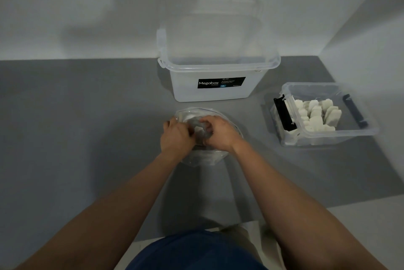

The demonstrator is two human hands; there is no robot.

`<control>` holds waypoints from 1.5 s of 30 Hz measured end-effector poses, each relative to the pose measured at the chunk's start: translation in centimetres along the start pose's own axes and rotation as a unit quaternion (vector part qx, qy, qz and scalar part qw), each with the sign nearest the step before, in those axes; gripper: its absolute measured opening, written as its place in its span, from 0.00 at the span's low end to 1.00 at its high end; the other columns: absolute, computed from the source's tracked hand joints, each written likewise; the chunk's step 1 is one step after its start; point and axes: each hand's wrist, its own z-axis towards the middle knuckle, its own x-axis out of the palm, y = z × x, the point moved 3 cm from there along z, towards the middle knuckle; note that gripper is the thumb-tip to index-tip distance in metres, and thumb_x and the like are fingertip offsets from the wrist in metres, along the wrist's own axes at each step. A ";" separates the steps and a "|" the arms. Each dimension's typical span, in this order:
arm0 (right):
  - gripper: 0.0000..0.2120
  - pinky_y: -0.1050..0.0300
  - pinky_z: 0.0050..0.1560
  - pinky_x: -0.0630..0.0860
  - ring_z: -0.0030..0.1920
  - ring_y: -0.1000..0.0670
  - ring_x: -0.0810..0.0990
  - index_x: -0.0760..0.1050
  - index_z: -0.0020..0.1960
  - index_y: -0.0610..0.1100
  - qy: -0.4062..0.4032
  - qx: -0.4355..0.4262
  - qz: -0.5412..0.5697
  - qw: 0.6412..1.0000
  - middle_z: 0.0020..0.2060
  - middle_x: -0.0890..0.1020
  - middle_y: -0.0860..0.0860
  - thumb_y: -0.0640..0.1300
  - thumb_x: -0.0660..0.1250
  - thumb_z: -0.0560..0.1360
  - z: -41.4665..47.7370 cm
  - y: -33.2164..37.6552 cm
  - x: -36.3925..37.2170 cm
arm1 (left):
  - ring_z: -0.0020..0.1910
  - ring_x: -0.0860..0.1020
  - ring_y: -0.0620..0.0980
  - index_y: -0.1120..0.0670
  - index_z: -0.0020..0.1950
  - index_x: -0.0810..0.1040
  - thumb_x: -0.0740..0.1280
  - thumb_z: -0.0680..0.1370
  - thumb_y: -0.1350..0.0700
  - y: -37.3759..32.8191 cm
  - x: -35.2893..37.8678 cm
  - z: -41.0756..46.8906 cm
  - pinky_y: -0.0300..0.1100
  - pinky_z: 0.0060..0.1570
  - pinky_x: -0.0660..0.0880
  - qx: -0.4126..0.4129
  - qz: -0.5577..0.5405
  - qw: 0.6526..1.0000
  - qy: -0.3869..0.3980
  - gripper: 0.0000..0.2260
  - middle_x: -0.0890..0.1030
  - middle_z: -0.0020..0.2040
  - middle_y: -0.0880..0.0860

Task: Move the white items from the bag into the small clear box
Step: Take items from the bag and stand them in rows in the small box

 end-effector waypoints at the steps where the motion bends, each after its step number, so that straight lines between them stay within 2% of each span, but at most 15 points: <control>1: 0.27 0.56 0.63 0.75 0.62 0.48 0.78 0.74 0.70 0.50 -0.003 -0.005 0.000 1.000 0.63 0.79 0.49 0.46 0.73 0.72 -0.2 0.0 -0.1 | 0.60 0.72 0.59 0.47 0.47 0.84 0.56 0.73 0.36 -0.2 -0.2 0.0 0.49 0.59 0.67 0.000 -0.008 1.000 -0.003 0.21 0.81 0.53 0.57; 5: 0.20 0.54 0.64 0.76 0.59 0.51 0.81 0.76 0.70 0.50 -0.020 -0.002 0.044 0.999 0.64 0.81 0.52 0.45 0.69 0.78 -1.0 0.1 -1.2 | 0.58 0.76 0.55 0.42 0.45 0.85 0.73 0.73 0.47 0.0 -0.8 -0.3 0.49 0.64 0.71 0.004 -0.169 0.985 -0.030 0.03 0.81 0.53 0.55; 8: 0.08 0.60 0.54 0.79 0.52 0.56 0.83 0.84 0.56 0.51 -0.044 -0.032 0.076 0.996 0.53 0.85 0.56 0.46 0.70 0.78 -2.0 0.4 -3.2 | 0.60 0.78 0.52 0.39 0.43 0.85 0.77 0.72 0.48 0.8 -1.3 -1.2 0.51 0.65 0.75 0.001 -0.296 0.955 -0.033 0.04 0.76 0.59 0.52; 11: 0.06 0.62 0.50 0.78 0.47 0.57 0.83 0.86 0.53 0.52 -0.046 -0.066 0.051 0.995 0.48 0.86 0.57 0.47 0.71 0.78 -3.2 1.5 -5.2 | 0.70 0.71 0.49 0.41 0.45 0.86 0.79 0.71 0.47 0.5 -2.1 -2.3 0.47 0.69 0.72 0.023 -0.330 0.943 -0.044 0.05 0.72 0.67 0.52; 13: 0.08 0.59 0.52 0.78 0.47 0.55 0.82 0.85 0.54 0.51 -0.071 -0.108 -0.017 0.991 0.49 0.85 0.56 0.49 0.69 0.79 -3.9 2.4 -6.5 | 0.74 0.66 0.48 0.40 0.50 0.85 0.79 0.71 0.47 -0.1 -3.0 -3.0 0.39 0.69 0.68 0.049 -0.324 0.943 -0.055 0.10 0.69 0.71 0.51; 16: 0.09 0.51 0.51 0.79 0.49 0.50 0.82 0.84 0.55 0.50 -0.126 -0.160 -0.103 0.974 0.50 0.84 0.54 0.49 0.67 0.80 -4.8 3.6 -8.7 | 0.76 0.61 0.49 0.36 0.63 0.78 0.80 0.68 0.44 -1.2 -4.4 -4.0 0.45 0.72 0.64 0.108 -0.280 0.951 -0.079 0.25 0.64 0.75 0.47; 20: 0.10 0.47 0.49 0.80 0.51 0.48 0.82 0.83 0.57 0.50 -0.161 -0.182 -0.143 0.959 0.50 0.83 0.53 0.48 0.65 0.81 -6.1 4.3 -11.3 | 0.75 0.56 0.42 0.42 0.72 0.73 0.80 0.67 0.42 -4.2 -6.3 -5.0 0.29 0.66 0.57 0.187 -0.239 0.946 -0.117 0.35 0.60 0.78 0.43; 23: 0.10 0.46 0.47 0.80 0.50 0.49 0.82 0.83 0.55 0.50 -0.200 -0.190 -0.113 0.955 0.49 0.83 0.54 0.49 0.64 0.80 -7.0 4.1 -12.9 | 0.70 0.70 0.41 0.44 0.70 0.75 0.80 0.68 0.46 -6.7 -6.6 -4.6 0.34 0.65 0.69 0.222 -0.289 0.927 -0.085 0.31 0.70 0.71 0.44; 25: 0.10 0.47 0.49 0.80 0.49 0.51 0.82 0.84 0.55 0.49 -0.223 -0.187 -0.079 0.953 0.49 0.84 0.53 0.49 0.65 0.80 -7.8 3.4 -14.1 | 0.57 0.80 0.40 0.41 0.61 0.79 0.79 0.71 0.50 -8.4 -6.5 -4.3 0.39 0.54 0.78 0.217 -0.344 0.912 -0.045 0.20 0.80 0.60 0.42; 28: 0.09 0.50 0.51 0.79 0.48 0.51 0.83 0.85 0.55 0.47 -0.230 -0.179 -0.058 0.955 0.49 0.85 0.52 0.46 0.68 0.80 -9.1 2.0 -15.9 | 0.41 0.82 0.37 0.44 0.51 0.85 0.76 0.75 0.56 -10.9 -6.0 -4.4 0.35 0.45 0.76 0.234 -0.365 0.901 -0.031 0.08 0.85 0.43 0.40; 30: 0.08 0.53 0.52 0.79 0.48 0.53 0.82 0.85 0.56 0.48 -0.232 -0.165 -0.055 0.957 0.50 0.85 0.54 0.46 0.69 0.80 -10.1 0.7 -17.1 | 0.38 0.81 0.37 0.51 0.52 0.87 0.76 0.76 0.57 -12.7 -5.7 -4.6 0.32 0.44 0.75 0.237 -0.366 0.899 -0.030 0.06 0.85 0.39 0.41; 35: 0.07 0.55 0.51 0.77 0.46 0.53 0.81 0.85 0.54 0.47 -0.241 -0.138 -0.070 0.958 0.48 0.86 0.54 0.45 0.69 0.80 -12.9 -2.9 -20.7 | 0.44 0.84 0.44 0.50 0.53 0.87 0.77 0.74 0.54 -17.4 -3.8 -4.6 0.42 0.51 0.81 0.226 -0.369 0.902 -0.008 0.08 0.86 0.44 0.44; 39: 0.07 0.60 0.51 0.76 0.44 0.54 0.81 0.85 0.55 0.49 -0.328 -0.081 -0.076 0.938 0.48 0.86 0.54 0.47 0.69 0.80 -14.2 -7.4 -24.5 | 0.53 0.79 0.38 0.46 0.63 0.81 0.78 0.71 0.44 -20.9 -1.5 -4.7 0.30 0.52 0.74 0.233 -0.269 0.935 0.014 0.21 0.80 0.57 0.43; 43: 0.07 0.55 0.49 0.79 0.44 0.53 0.82 0.85 0.55 0.50 -0.351 -0.035 -0.081 0.932 0.48 0.87 0.55 0.48 0.69 0.80 -13.9 -11.5 -27.1 | 0.67 0.72 0.47 0.47 0.73 0.73 0.77 0.69 0.36 -24.1 1.0 -4.9 0.45 0.69 0.71 0.268 -0.168 0.948 0.037 0.36 0.72 0.69 0.47; 45: 0.08 0.55 0.50 0.80 0.44 0.54 0.83 0.85 0.55 0.49 -0.329 -0.024 -0.086 0.940 0.48 0.87 0.55 0.48 0.68 0.80 -12.9 -13.1 -27.5 | 0.72 0.67 0.50 0.49 0.78 0.67 0.75 0.70 0.35 -25.4 2.1 -5.0 0.47 0.72 0.67 0.267 -0.105 0.958 0.033 0.41 0.67 0.75 0.50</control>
